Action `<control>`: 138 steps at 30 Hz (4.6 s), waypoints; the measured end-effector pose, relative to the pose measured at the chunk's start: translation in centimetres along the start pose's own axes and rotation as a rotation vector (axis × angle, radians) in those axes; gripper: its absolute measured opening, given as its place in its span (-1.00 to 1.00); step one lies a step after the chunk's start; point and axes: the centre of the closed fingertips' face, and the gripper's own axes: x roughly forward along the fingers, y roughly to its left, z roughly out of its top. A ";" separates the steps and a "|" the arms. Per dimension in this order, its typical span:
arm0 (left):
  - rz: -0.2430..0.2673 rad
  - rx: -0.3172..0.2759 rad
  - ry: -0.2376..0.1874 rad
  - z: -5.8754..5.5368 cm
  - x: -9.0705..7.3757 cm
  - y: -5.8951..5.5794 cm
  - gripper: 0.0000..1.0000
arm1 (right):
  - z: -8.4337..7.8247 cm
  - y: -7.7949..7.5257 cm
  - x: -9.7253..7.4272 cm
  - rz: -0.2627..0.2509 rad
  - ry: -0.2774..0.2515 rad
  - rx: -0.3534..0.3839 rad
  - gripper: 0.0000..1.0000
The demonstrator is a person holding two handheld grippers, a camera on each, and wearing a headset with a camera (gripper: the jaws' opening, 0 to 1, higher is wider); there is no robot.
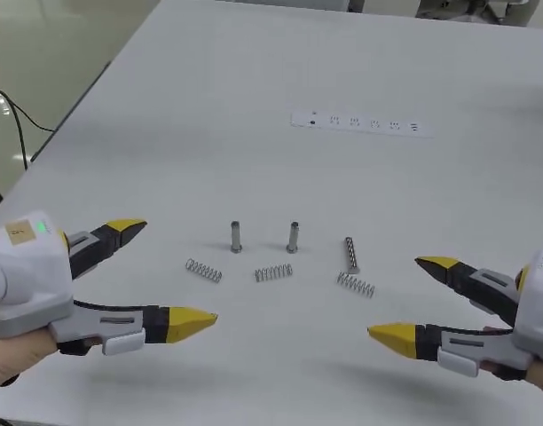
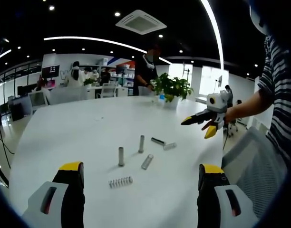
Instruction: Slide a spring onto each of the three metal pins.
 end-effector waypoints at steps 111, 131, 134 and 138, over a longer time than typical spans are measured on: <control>-0.007 -0.022 0.036 -1.7 -0.6 0.7 0.96 | -2.7 -8.2 10.1 -0.178 0.485 0.307 -0.42; 0.010 -0.044 0.033 -1.9 -1.0 1.0 0.96 | -3.0 -8.4 10.7 -0.240 0.496 0.384 -0.75; 0.010 -0.048 0.031 -1.9 -0.9 1.0 0.96 | -3.1 -8.4 10.8 -0.255 0.515 0.373 -0.82; 0.019 -0.050 0.027 -1.9 -0.8 1.2 0.96 | -3.1 -8.5 10.7 -0.273 0.523 0.377 -0.84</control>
